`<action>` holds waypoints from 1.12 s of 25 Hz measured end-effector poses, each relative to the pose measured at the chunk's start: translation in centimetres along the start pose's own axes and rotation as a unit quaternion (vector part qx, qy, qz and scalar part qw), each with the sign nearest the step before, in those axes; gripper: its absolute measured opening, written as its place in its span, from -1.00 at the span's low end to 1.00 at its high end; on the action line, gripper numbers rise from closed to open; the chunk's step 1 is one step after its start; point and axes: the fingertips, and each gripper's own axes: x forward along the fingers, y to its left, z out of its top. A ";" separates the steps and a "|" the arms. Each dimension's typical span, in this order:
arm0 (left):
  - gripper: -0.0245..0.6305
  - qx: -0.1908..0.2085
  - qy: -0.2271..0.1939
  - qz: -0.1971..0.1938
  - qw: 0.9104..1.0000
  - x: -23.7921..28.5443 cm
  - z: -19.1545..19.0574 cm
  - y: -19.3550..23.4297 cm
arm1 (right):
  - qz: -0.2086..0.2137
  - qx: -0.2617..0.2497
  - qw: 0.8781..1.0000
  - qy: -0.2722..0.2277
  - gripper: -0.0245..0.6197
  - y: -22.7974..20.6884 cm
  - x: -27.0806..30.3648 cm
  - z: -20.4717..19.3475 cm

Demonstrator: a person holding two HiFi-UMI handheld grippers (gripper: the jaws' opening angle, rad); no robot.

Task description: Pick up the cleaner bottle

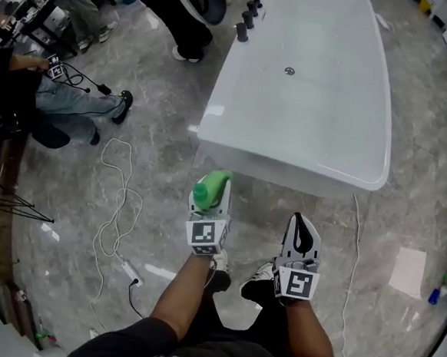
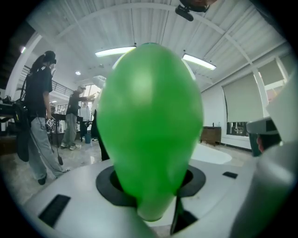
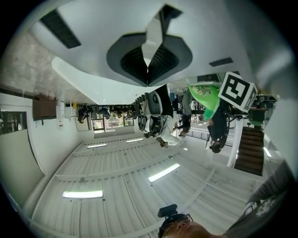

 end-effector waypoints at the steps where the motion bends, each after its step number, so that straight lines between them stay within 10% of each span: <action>1: -0.36 -0.005 -0.002 0.002 1.000 -0.9 2.9 -0.6 | -0.003 -0.001 1.000 0.002 -0.88 -0.5 -0.9 2.7; 11: -0.36 0.022 -0.024 -0.025 0.999 -8.3 22.8 -7.6 | -0.023 -0.002 0.999 -0.034 -0.88 -5.3 -8.2 18.8; 28: -0.36 0.014 -0.010 -0.058 0.998 -6.1 27.7 -10.4 | -0.030 -0.021 0.997 -0.066 -0.88 -8.8 -4.7 25.0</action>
